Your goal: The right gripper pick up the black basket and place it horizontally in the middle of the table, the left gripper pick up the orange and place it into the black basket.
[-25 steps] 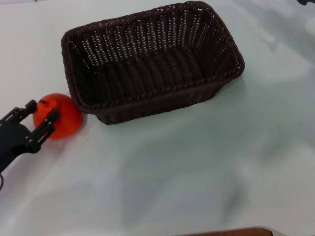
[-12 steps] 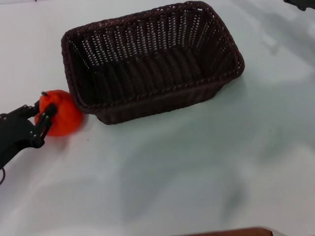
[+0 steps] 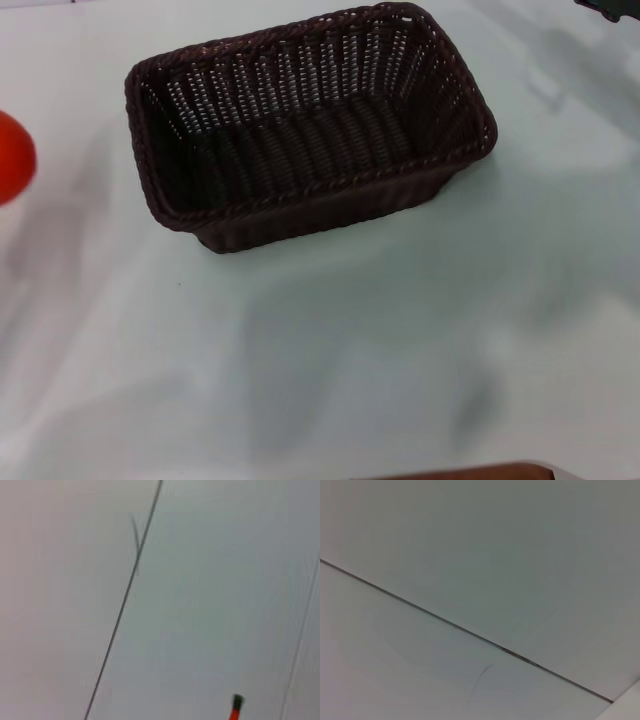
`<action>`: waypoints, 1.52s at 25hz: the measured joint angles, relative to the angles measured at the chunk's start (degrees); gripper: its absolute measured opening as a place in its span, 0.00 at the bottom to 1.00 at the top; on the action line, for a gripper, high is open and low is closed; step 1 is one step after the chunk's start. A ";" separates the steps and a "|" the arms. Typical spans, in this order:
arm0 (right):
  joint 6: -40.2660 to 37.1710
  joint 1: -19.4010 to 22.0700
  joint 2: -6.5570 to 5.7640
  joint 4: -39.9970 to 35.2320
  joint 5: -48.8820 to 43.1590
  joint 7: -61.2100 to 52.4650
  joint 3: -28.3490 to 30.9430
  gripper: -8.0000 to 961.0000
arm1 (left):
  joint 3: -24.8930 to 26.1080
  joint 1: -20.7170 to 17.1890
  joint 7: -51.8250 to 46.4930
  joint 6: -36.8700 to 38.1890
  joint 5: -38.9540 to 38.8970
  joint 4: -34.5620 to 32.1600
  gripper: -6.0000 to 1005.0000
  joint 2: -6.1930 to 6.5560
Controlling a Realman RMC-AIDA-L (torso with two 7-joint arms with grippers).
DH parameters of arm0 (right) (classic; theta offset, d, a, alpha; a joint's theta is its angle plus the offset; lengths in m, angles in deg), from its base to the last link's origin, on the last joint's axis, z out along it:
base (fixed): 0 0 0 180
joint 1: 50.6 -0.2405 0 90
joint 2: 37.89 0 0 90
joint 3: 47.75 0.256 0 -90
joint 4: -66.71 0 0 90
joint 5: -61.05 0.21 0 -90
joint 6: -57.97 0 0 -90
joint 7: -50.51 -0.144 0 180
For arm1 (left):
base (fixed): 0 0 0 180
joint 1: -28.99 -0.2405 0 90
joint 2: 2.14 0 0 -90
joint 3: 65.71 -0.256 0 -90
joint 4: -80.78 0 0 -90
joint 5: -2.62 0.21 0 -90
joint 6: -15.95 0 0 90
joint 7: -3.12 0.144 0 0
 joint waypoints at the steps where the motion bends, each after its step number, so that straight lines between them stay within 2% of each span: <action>1: -0.08 0.03 0.07 -0.01 0.16 0.09 0.01 0.94 | 0.58 0.46 -0.83 -1.47 -0.39 -0.03 0.14 0.02; 3: -0.25 -0.02 0.20 0.30 0.41 0.60 0.01 0.94 | 0.61 1.81 -1.67 -3.99 -1.09 -0.14 0.12 -0.04; 7: -0.34 -0.54 0.29 2.00 2.28 2.92 -0.01 0.94 | -2.16 7.25 -4.71 -5.93 -1.18 -1.63 0.09 -0.13; 13: -0.33 -1.14 0.81 2.65 3.28 4.32 -0.38 0.94 | -11.93 15.69 -7.81 -0.89 -1.03 -4.64 0.10 -0.19; 17: -0.13 -1.18 1.22 2.97 3.31 4.52 -0.44 0.94 | -15.53 18.05 -10.08 3.99 -1.29 -5.75 0.18 -0.35; 24: 0.04 -1.07 1.81 3.36 4.43 6.33 -0.02 0.94 | -15.16 16.69 -10.08 3.94 -2.44 -5.93 0.34 -0.45; 28: 0.31 -1.18 2.32 3.85 8.11 10.15 -0.02 0.94 | -15.11 14.52 -9.93 1.46 -6.56 -6.02 0.49 -0.55; 30: 0.85 -1.08 2.84 3.86 11.27 14.08 0.03 0.94 | -15.02 12.51 -8.57 -0.79 -10.63 -6.25 0.56 -0.64; 32: 1.40 -0.78 3.30 3.93 14.94 19.66 0.08 0.94 | -14.97 10.55 -5.59 -3.08 -15.12 -7.18 0.80 -0.71; 38: 1.96 0.31 3.65 7.30 26.39 44.74 0.15 0.94 | -14.87 5.04 3.18 -8.01 -27.94 -9.76 0.93 -0.66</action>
